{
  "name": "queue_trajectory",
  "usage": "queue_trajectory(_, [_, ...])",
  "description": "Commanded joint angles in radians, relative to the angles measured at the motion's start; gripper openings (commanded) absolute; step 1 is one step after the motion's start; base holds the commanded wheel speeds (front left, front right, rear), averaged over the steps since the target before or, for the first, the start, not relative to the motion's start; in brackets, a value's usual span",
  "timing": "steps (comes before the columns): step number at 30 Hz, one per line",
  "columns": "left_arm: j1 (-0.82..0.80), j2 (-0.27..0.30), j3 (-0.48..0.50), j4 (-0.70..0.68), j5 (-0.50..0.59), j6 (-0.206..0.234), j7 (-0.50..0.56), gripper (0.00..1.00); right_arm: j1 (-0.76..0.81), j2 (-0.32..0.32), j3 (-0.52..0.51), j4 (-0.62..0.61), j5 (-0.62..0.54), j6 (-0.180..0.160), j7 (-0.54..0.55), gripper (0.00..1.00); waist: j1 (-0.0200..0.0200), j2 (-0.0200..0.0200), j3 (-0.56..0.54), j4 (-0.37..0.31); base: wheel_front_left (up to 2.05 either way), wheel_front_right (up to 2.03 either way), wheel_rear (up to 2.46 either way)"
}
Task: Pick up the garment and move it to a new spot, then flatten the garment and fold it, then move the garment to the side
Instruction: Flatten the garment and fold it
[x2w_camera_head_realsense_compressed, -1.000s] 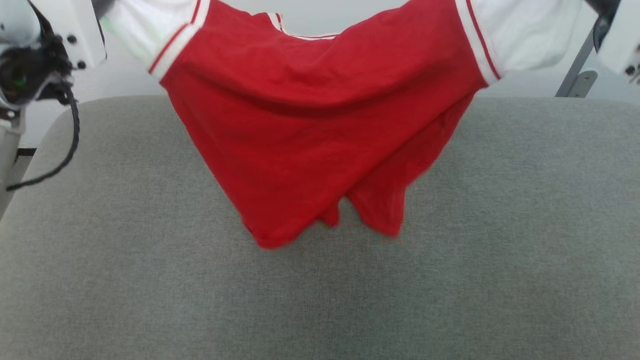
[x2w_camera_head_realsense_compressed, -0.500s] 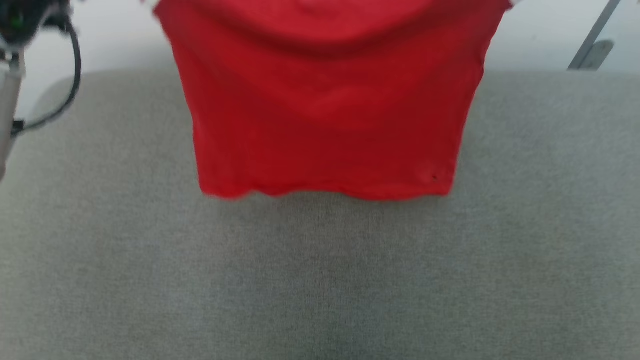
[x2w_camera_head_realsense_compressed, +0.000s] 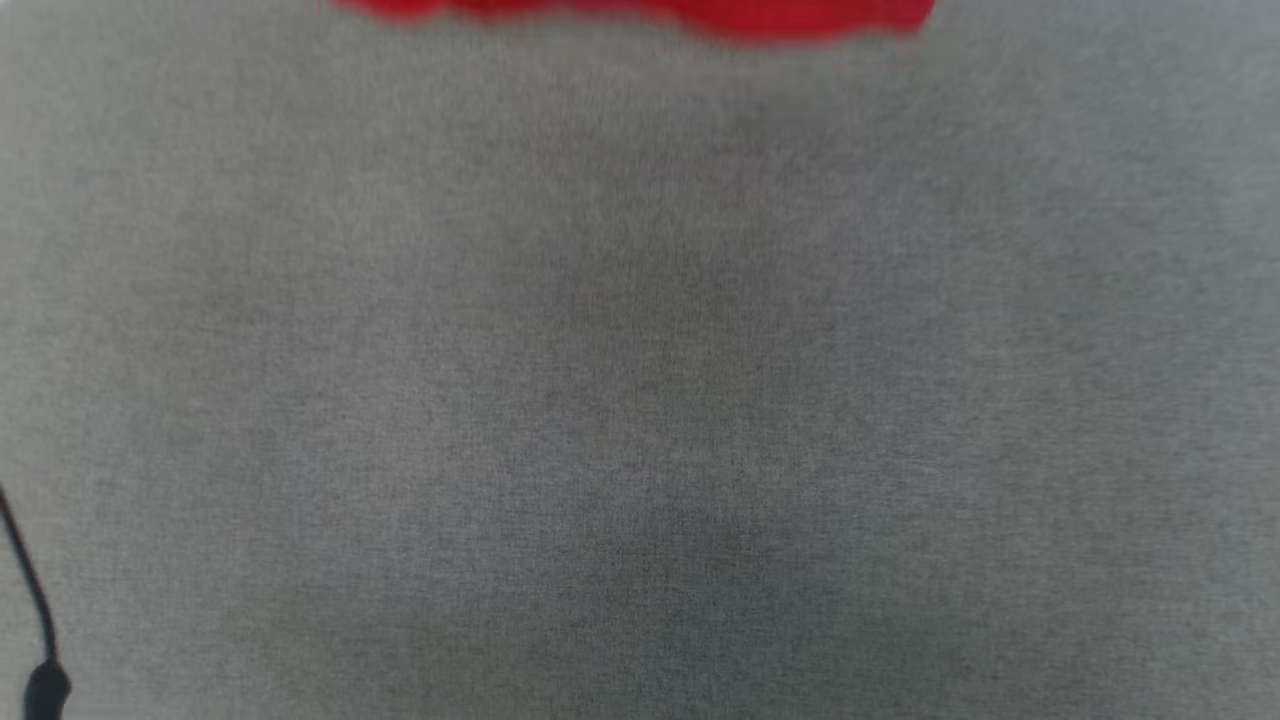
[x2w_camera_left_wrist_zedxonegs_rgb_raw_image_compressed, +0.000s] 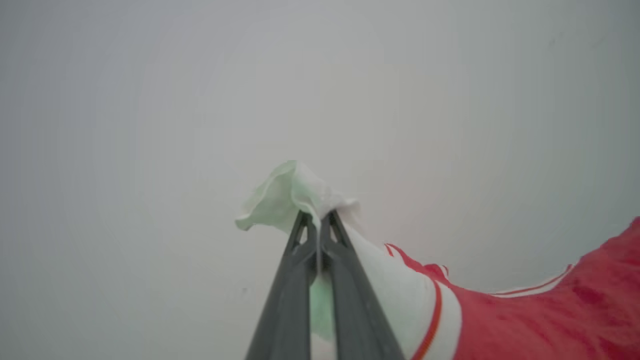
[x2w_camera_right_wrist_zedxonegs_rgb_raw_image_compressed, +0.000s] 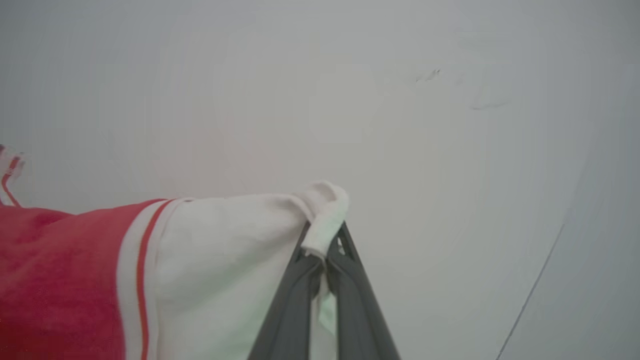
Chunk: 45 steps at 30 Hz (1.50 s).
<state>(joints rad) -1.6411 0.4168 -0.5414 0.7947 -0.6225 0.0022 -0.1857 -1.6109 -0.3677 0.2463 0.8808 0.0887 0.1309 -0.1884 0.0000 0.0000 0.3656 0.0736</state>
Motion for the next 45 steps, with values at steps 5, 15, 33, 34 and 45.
queue_trajectory(5, [0.044,-0.027,-0.009,0.114,0.018,-0.045,-0.069,0.0,0.015,0.034,-0.011,0.098,-0.079,0.0,-0.044,0.0,0.0,0.0,0.052,0.015,0.0,0.0,0.0])
queue_trajectory(15, [0.231,-0.064,-0.041,0.33,0.016,-0.087,-0.055,0.0,0.185,0.109,0.054,0.24,0.082,0.0,0.009,0.0,0.0,0.0,0.053,0.022,0.0,0.0,0.0])
queue_trajectory(33, [0.604,-0.041,-0.145,0.161,-0.213,-0.131,0.314,0.0,0.67,-0.18,0.424,-0.326,0.623,0.0,0.321,0.0,0.0,0.0,-0.062,0.033,0.0,0.0,0.0])
queue_trajectory(34, [0.635,-0.021,-0.154,0.112,-0.237,-0.131,0.328,0.0,0.699,-0.208,0.431,-0.37,0.64,0.0,0.33,0.0,0.0,0.0,-0.067,0.033,0.0,0.0,0.0])
queue_trajectory(45, [0.994,0.19,-0.146,-0.218,-0.362,-0.057,0.384,0.0,1.029,-0.451,0.479,-0.718,0.744,0.0,0.41,0.0,0.0,0.0,-0.101,0.028,0.0,0.0,0.0])
